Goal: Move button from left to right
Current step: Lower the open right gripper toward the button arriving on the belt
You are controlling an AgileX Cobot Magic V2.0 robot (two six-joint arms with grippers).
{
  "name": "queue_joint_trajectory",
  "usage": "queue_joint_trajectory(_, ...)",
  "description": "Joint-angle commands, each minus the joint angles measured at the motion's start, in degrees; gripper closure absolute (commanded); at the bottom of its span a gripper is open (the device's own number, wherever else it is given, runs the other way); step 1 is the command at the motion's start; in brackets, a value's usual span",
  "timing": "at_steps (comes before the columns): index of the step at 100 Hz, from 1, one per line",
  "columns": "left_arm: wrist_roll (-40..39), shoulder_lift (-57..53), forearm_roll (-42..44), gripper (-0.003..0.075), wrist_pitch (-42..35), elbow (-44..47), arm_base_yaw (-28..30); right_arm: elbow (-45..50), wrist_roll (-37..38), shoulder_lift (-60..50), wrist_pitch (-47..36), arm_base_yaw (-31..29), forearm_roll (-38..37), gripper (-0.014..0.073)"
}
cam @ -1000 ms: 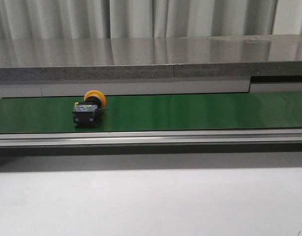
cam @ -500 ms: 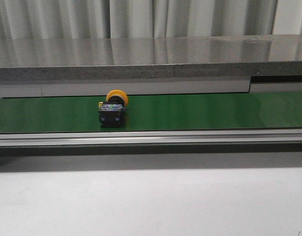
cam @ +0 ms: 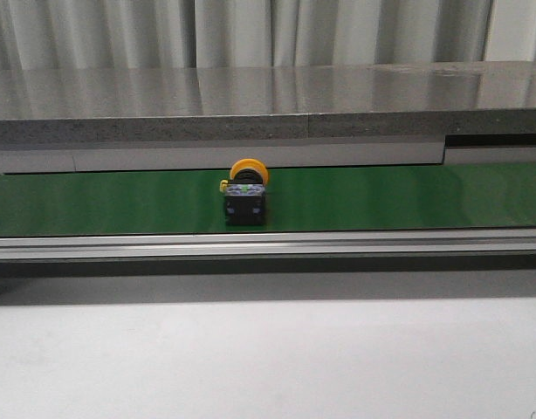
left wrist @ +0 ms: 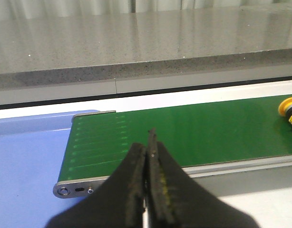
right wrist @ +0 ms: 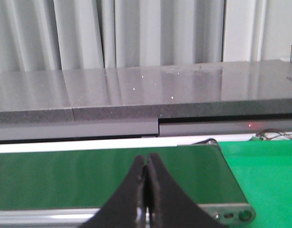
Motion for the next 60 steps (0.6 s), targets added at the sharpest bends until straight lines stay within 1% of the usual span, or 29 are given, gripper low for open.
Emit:
queue_joint_trajectory(1, 0.1, 0.4, -0.8, 0.0741, -4.8, -1.6, -0.5, -5.2, -0.3, 0.2, -3.7, 0.0, -0.5, 0.0661)
queue_joint_trajectory(14, 0.1, 0.4, -0.8, 0.0741, -4.8, -1.6, -0.5, -11.7, -0.3, 4.7, 1.7, 0.0, -0.5, 0.0661)
queue_joint_trajectory(34, 0.1, 0.4, -0.8, 0.0741, -4.8, -1.6, -0.5, -23.8, -0.4, 17.4, 9.9, 0.0, -0.5, 0.0661)
queue_joint_trajectory(60, 0.1, 0.4, -0.8, 0.0741, -4.8, -1.6, -0.5, -39.1, -0.4, 36.1, 28.4, 0.0, 0.2, 0.0661)
